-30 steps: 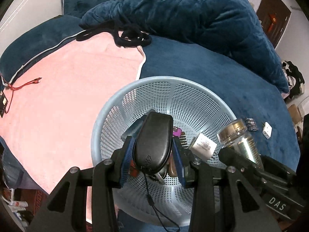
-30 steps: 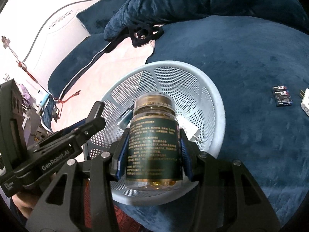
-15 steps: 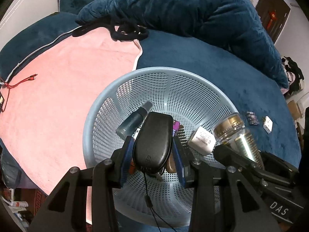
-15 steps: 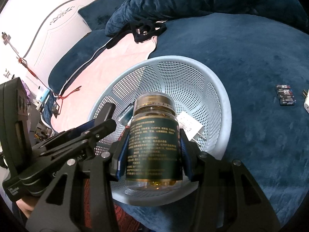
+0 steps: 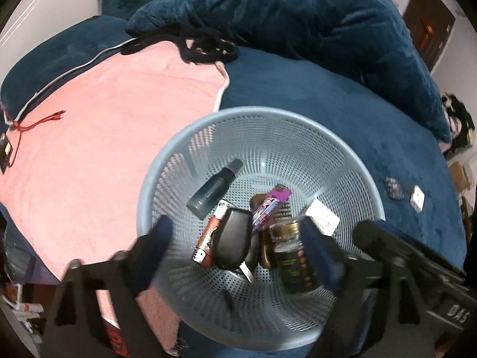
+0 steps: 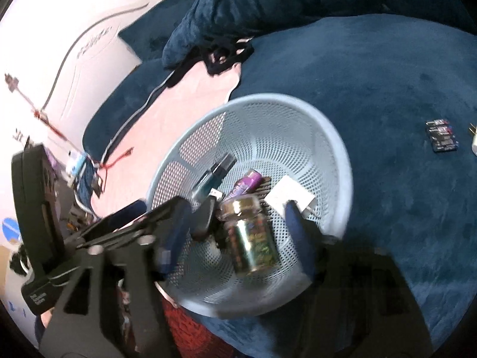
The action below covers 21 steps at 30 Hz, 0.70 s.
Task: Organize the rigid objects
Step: 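Lower the black fob and amber jar into the basket and open both tools, then withdraw both tools from the basket toward the batteries and white adapter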
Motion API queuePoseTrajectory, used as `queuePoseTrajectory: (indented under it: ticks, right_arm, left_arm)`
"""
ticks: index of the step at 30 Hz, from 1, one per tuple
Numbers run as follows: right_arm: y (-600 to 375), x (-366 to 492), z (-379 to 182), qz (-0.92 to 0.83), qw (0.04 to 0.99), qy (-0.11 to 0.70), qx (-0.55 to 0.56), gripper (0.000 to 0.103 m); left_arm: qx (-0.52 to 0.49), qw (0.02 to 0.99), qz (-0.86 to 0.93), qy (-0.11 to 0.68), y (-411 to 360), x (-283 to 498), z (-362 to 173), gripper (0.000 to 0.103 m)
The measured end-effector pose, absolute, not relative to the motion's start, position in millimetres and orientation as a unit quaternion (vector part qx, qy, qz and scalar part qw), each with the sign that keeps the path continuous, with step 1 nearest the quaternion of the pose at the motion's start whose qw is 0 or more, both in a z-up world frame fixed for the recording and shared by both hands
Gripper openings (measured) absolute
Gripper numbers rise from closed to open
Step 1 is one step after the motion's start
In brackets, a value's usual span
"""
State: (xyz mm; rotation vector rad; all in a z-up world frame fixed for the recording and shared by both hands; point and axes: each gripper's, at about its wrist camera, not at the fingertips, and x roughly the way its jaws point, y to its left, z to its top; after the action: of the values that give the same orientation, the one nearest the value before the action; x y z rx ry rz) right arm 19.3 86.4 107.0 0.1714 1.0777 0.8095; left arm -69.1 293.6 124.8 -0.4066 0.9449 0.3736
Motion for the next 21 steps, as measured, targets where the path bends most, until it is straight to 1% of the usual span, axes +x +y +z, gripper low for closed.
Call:
queuePoseTrajectory:
  ticks: [2,4,9,14,21]
  right_arm:
    - [82,21,110,0.37,0.783,0.492,0.092,0.088]
    - [79,21,112,0.366,0.786,0.488,0.1,0.093]
    - [81,19,113,0.358,0.793,0.487,0.079,0.095]
    - [84,13,115,0.348,0.806,0.477,0.036,0.103]
    - [85,8,114,0.347,0.806,0.479,0.01,0.103]
  left_arm:
    - [-0.194,0.853,0.187,0.448,297,-71,127,0.102]
    - [-0.18,0.852,0.2,0.449,297,-70,130,0.102]
    - [-0.165,0.849,0.211,0.455,297,-70,132,0.103]
    - [-0.152,0.843,0.222,0.466,297,-71,131,0.103]
    - [-0.152,0.838,0.23,0.47,300,-76,130,0.103]
